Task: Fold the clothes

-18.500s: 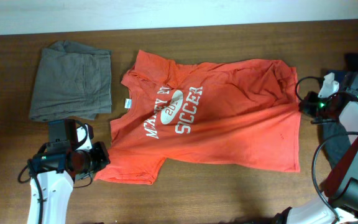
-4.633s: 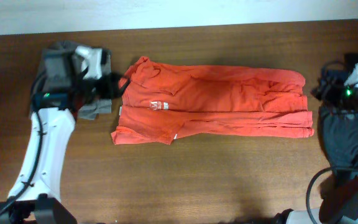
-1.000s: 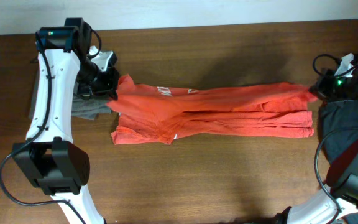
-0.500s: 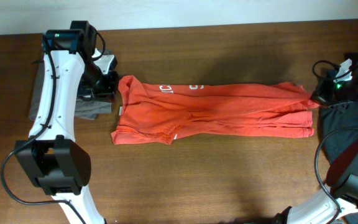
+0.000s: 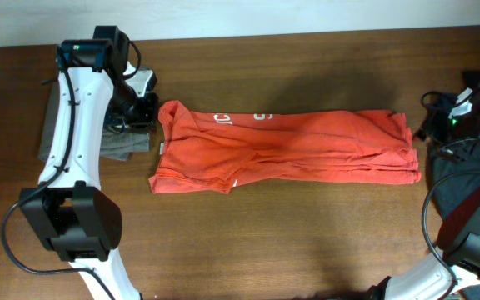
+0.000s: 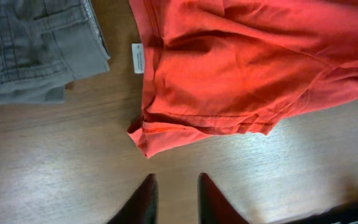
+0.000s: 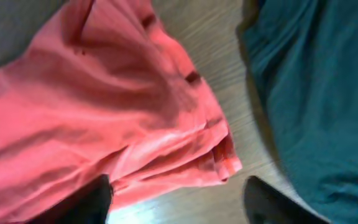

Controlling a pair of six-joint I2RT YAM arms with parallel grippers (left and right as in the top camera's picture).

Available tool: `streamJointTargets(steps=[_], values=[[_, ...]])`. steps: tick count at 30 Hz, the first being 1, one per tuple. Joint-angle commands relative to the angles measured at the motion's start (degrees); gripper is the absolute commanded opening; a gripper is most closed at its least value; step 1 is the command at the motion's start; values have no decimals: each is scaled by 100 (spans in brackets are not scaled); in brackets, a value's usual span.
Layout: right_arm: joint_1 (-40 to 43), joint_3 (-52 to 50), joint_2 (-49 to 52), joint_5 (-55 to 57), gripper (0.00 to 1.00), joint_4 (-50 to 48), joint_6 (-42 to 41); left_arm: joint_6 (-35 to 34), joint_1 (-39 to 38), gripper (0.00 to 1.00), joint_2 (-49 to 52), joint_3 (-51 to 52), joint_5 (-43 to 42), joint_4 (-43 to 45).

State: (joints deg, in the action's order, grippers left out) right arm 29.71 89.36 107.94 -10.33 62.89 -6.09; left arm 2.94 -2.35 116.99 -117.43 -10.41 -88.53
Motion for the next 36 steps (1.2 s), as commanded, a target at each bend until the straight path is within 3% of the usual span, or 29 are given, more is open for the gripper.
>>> streamJointTargets(steps=[1, 5, 12, 18, 20, 24, 25, 26, 27, 36], values=[[162, 81, 125, -157, 78, -133, 433, 39, -11, 38, -151, 31, 20, 52], [297, 81, 518, -621, 85, -437, 1327, 39, -11, 54, -151, 31, 20, 125], [326, 81, 1228, -1043, 85, -793, 2111, 39, -11, 57, -151, 31, 20, 142], [313, 37, 1698, -1244, 85, -855, 2129, 37, -11, 57, -151, 31, 17, 216], [315, 9, 1845, -1508, 75, -846, 2129, 37, -11, 57, -151, 31, 17, 221], [181, -70, 1934, -1912, 33, -636, 2391, 37, -11, 57, -151, 28, 17, 247], [175, -68, 1932, -1893, 30, -610, 2391, 37, -11, 58, -151, 31, 17, 254], [177, -37, 1923, -1891, 11, -581, 2378, 37, -11, 58, -151, 28, 20, 260], [197, 7, 1910, -1834, 4, -544, 2295, 37, -11, 58, -151, 31, 20, 260], [328, 1340, 1019, -1019, 4, 470, 1803, 39, -11, 58, -151, 28, 20, 258]])
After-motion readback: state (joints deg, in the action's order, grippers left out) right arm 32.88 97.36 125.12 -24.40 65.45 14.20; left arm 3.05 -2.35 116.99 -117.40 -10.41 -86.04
